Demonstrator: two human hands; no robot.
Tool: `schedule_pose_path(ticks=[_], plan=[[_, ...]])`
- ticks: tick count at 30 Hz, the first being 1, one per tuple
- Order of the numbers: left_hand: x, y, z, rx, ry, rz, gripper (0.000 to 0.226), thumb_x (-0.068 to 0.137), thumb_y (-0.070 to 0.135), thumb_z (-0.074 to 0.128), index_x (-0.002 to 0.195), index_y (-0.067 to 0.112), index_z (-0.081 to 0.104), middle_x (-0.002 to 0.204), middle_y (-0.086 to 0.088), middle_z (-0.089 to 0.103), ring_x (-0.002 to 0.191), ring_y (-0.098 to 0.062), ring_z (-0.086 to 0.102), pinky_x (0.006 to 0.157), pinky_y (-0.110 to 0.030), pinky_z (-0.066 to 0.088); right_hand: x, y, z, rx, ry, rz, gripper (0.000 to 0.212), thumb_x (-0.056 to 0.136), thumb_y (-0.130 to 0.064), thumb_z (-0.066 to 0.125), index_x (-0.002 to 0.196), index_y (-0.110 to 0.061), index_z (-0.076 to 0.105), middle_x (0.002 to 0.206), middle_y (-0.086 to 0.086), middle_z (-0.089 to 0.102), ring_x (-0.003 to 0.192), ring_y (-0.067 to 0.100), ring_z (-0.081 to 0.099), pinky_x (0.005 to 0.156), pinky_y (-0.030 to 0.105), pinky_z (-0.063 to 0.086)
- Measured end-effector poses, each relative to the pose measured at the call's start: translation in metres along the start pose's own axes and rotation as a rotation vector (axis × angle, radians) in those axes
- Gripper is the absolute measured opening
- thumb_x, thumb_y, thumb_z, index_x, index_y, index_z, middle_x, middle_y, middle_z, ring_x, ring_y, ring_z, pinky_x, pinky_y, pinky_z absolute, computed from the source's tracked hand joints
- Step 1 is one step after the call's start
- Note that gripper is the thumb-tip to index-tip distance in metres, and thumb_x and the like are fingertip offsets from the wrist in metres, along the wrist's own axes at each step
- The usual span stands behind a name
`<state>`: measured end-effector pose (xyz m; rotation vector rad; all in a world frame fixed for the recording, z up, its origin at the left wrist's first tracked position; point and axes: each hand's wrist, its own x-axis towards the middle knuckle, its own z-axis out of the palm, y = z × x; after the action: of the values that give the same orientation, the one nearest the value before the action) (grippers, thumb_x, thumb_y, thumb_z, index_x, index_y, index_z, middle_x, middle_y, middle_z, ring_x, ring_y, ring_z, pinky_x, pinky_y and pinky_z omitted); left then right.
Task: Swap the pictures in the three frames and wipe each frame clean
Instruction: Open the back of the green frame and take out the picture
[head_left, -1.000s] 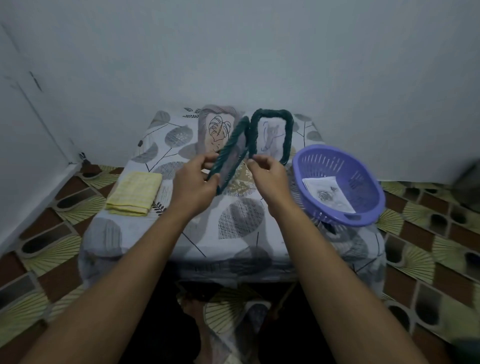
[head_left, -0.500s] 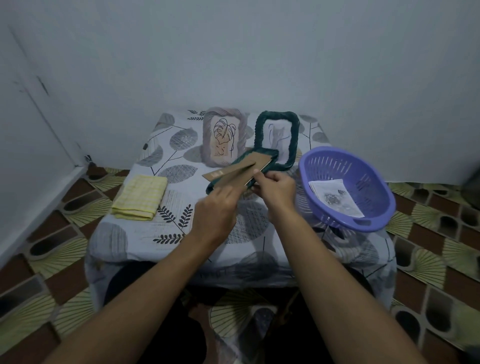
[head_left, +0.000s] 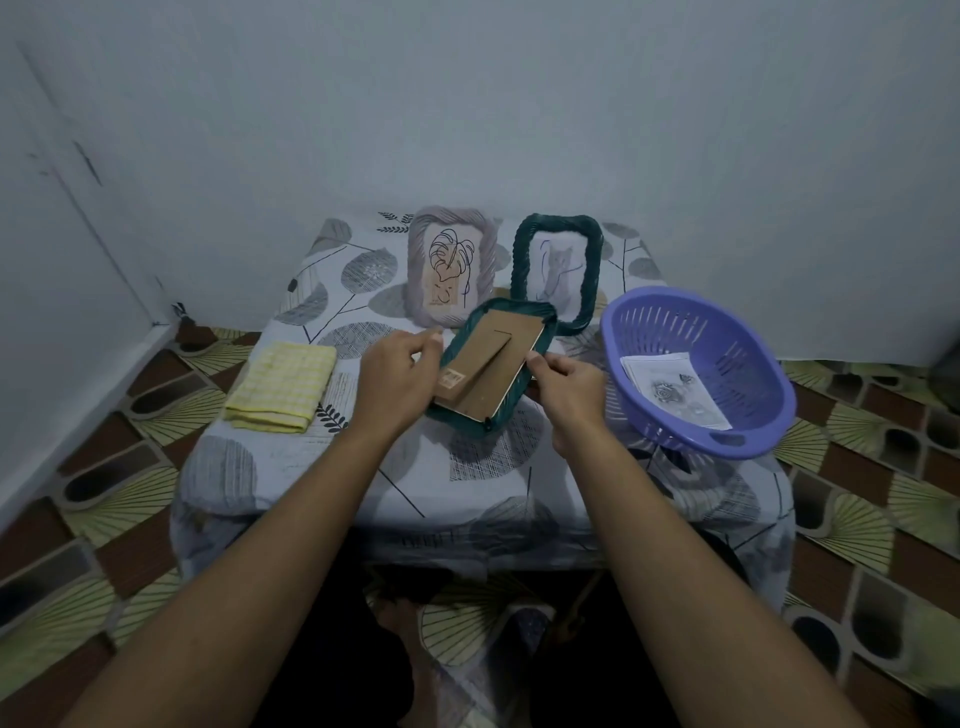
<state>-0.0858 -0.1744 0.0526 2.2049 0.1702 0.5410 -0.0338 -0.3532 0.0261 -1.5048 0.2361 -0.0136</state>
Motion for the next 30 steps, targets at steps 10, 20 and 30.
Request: schedule_pose_path(ticks=[10, 20, 30], plan=[[0.020, -0.030, -0.003, -0.137, -0.235, -0.448, 0.046, 0.088, 0.051, 0.047, 0.083, 0.010, 0.067, 0.105, -0.010, 0.070, 0.098, -0.030, 0.065, 0.097, -0.044, 0.051, -0.007, 0.008, 0.001, 0.077, -0.037, 0.077, 0.021, 0.094, -0.014, 0.068, 0.113, -0.009, 0.060, 0.093, 0.007, 0.068, 0.080, 0.016, 0.066, 0.064, 0.022, 0.055], [0.007, -0.054, -0.002, -0.290, -0.186, -0.565, 0.043, 0.074, 0.051, 0.058, 0.085, 0.012, 0.074, 0.093, -0.007, 0.075, 0.095, -0.031, 0.070, 0.091, -0.052, 0.055, -0.013, 0.031, 0.012, 0.037, -0.041, 0.093, 0.008, 0.097, -0.018, 0.064, 0.105, -0.017, 0.062, 0.096, 0.010, 0.071, 0.089, 0.024, 0.069, 0.080, 0.037, 0.059], [-0.005, -0.046, 0.013, -0.246, -0.084, -0.443, 0.066, 0.063, 0.042, 0.092, 0.116, 0.012, 0.067, 0.109, 0.000, 0.068, 0.100, -0.017, 0.065, 0.089, -0.041, 0.057, -0.012, 0.022, 0.009, -0.194, -0.190, -0.078, 0.049, 0.081, -0.010, 0.081, 0.126, -0.012, 0.061, 0.115, 0.000, 0.066, 0.087, 0.010, 0.068, 0.064, 0.024, 0.059]])
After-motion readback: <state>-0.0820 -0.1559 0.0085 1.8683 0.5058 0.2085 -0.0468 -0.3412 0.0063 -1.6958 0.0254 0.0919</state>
